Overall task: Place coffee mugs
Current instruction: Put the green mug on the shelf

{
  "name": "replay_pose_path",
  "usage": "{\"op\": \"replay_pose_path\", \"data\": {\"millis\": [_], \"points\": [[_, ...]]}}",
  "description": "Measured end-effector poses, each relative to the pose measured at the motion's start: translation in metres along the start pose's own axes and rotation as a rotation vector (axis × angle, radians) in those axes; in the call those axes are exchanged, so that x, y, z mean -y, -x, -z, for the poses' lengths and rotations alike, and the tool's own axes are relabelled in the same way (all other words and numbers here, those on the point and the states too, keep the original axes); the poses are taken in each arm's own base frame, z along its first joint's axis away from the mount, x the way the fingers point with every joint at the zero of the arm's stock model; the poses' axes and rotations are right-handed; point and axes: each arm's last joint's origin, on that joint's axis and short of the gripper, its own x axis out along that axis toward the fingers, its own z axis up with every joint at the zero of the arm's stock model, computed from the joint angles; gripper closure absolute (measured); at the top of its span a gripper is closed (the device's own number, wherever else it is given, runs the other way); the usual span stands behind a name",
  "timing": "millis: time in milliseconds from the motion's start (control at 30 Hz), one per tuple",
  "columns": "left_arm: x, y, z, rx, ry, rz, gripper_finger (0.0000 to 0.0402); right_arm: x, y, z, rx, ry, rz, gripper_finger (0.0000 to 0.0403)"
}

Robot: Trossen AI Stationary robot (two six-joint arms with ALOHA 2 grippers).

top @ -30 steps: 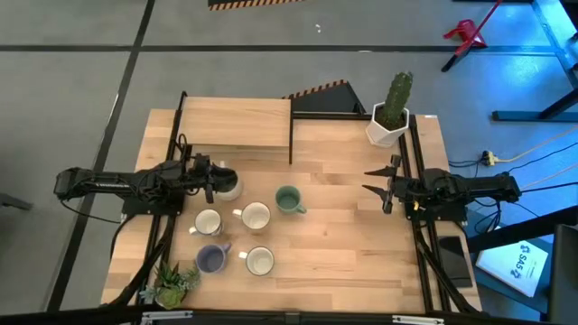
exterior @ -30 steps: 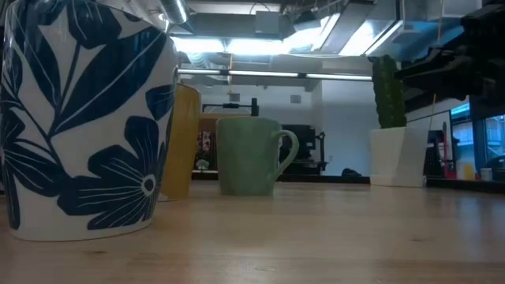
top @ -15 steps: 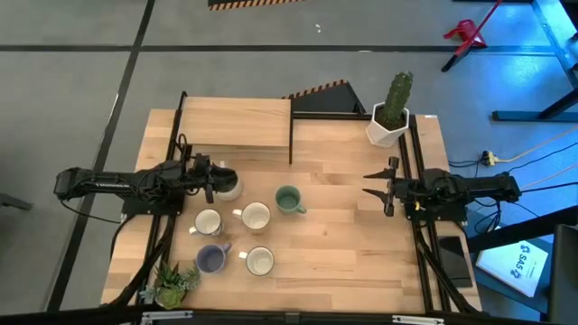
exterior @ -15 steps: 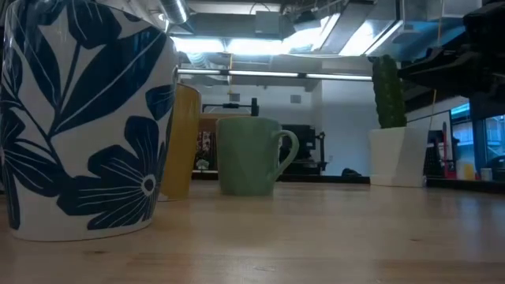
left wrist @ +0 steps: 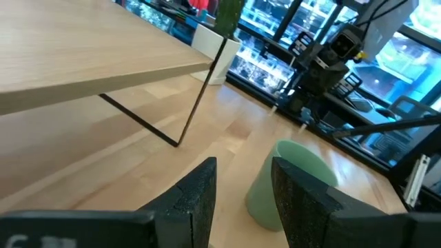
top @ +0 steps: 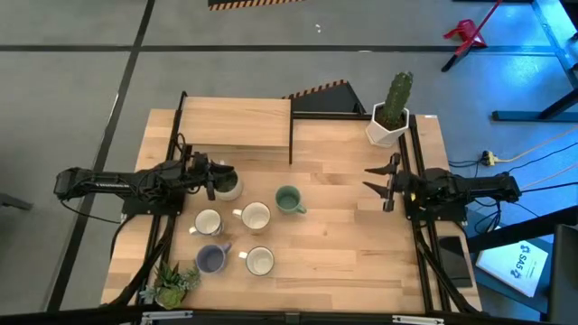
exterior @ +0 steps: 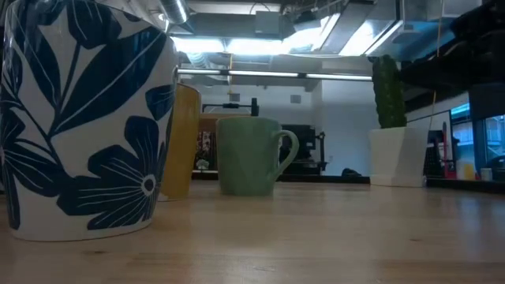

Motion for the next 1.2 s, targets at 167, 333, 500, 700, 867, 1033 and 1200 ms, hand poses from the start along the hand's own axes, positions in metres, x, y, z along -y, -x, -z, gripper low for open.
{"op": "replay_pose_path", "data": {"millis": [167,333,500,700,867,1033,1200], "points": [[0.001,0.000,-0.001,0.001,0.076,0.016,0.0269,0.001,0.000,0.000,-0.007,-0.009,0.027,0.0226],[0.001,0.000,0.000,-0.001,0.088,0.017,0.0269,0.001,0.000,0.002,-0.032,-0.002,0.054,0.0226],[0.001,0.000,0.000,-0.007,0.100,0.027,0.0269,0.001,0.000,0.003,-0.044,0.011,0.051,0.0226],[0.010,0.002,-0.016,0.119,0.331,0.165,0.0269,0.002,0.000,0.003,-0.047,0.014,0.067,0.0226],[0.028,0.011,-0.045,0.241,0.392,0.426,0.0269,0.002,0.000,0.003,-0.047,0.014,0.067,0.0226],[0.055,0.023,-0.100,0.337,0.268,0.469,0.0269,0.002,0.000,0.003,-0.049,0.015,0.075,0.0226],[0.080,0.023,-0.149,0.255,0.129,0.341,0.0269,0.002,0.000,0.003,-0.049,0.015,0.075,0.0226]]}}
